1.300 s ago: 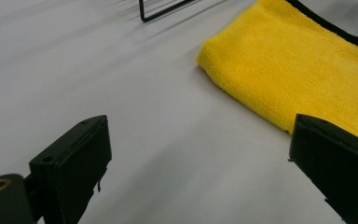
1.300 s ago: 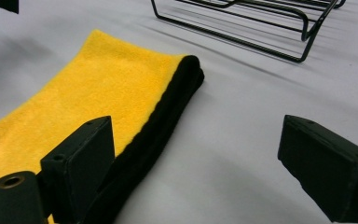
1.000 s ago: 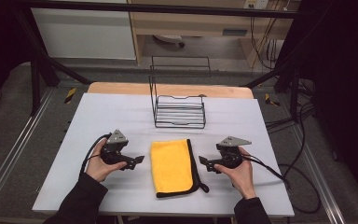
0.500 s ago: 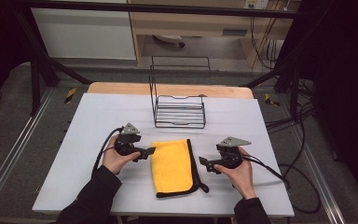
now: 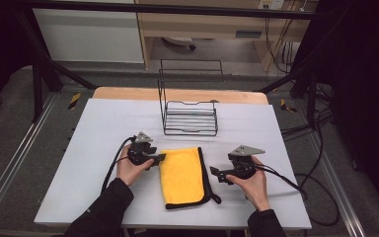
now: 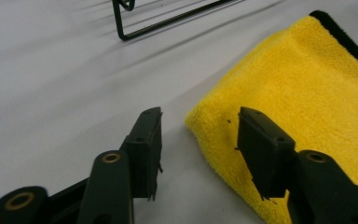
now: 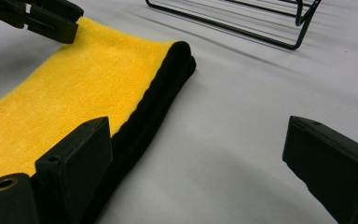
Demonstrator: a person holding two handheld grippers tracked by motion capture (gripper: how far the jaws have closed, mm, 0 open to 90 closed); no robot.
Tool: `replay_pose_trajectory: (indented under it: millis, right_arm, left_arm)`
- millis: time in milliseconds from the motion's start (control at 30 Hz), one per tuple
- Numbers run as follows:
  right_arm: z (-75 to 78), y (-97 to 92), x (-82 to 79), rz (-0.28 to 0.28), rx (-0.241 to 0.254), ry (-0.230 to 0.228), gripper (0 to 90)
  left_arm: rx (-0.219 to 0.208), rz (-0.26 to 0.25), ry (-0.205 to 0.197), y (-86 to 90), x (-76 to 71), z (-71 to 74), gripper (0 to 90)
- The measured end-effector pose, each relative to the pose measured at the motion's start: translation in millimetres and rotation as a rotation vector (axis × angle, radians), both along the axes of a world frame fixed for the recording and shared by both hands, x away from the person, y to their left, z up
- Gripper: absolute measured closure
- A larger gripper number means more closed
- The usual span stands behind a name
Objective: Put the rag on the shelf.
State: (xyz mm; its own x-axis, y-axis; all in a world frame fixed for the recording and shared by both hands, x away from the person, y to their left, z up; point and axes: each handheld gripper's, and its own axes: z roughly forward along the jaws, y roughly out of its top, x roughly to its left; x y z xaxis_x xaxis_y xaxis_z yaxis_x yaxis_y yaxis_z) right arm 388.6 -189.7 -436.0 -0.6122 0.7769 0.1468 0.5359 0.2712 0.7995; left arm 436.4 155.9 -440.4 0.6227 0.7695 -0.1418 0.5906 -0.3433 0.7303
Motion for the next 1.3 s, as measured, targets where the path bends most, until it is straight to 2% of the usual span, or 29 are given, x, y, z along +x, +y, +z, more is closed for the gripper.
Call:
replay_pose_trajectory:
  millis: [133, 233, 533, 867, 1033, 1100, 1200, 1300]
  right_arm:
    - [0.0, 0.2, 0.4, 0.000, 0.005, 0.004, 9.6]
    - [0.2, 0.3, 0.8, -0.001, 0.008, 0.011, 10.3]
    - [-0.4, 2.4, 4.5, 0.001, 0.012, 0.022, 11.6]
    - [1.2, 21.1, 17.6, 0.008, 0.013, 0.042, 14.3]
    - [1.2, 35.3, 31.1, 0.013, 0.011, 0.048, 22.7]
    - [-0.9, 42.1, 37.8, 0.013, 0.025, 0.055, 24.9]
    - [-4.6, 51.4, 47.2, 0.017, -0.001, 0.052, 29.2]
    - [-9.1, 56.7, 54.2, 0.014, -0.017, 0.065, 37.7]
  left_arm:
    - [-0.005, -0.001, 0.029, -1.3, 1.2, -3.9, 57.9]
    - [0.001, 0.000, 0.038, -3.0, 1.5, -5.4, 60.9]
    - [-0.015, -0.001, 0.067, -6.2, 2.7, -8.3, 70.4]
    - [-0.016, -0.008, 0.058, -8.2, 1.8, -10.2, 74.3]
    - [-0.008, -0.012, 0.048, -8.8, 0.9, -10.5, 75.1]
    - [-0.008, -0.013, 0.044, -9.0, 0.5, -10.7, 75.4]
    - [-0.007, -0.012, 0.043, -9.2, 0.2, -10.8, 75.6]
    - [-0.004, -0.017, 0.039, -9.2, 0.1, -10.8, 75.6]
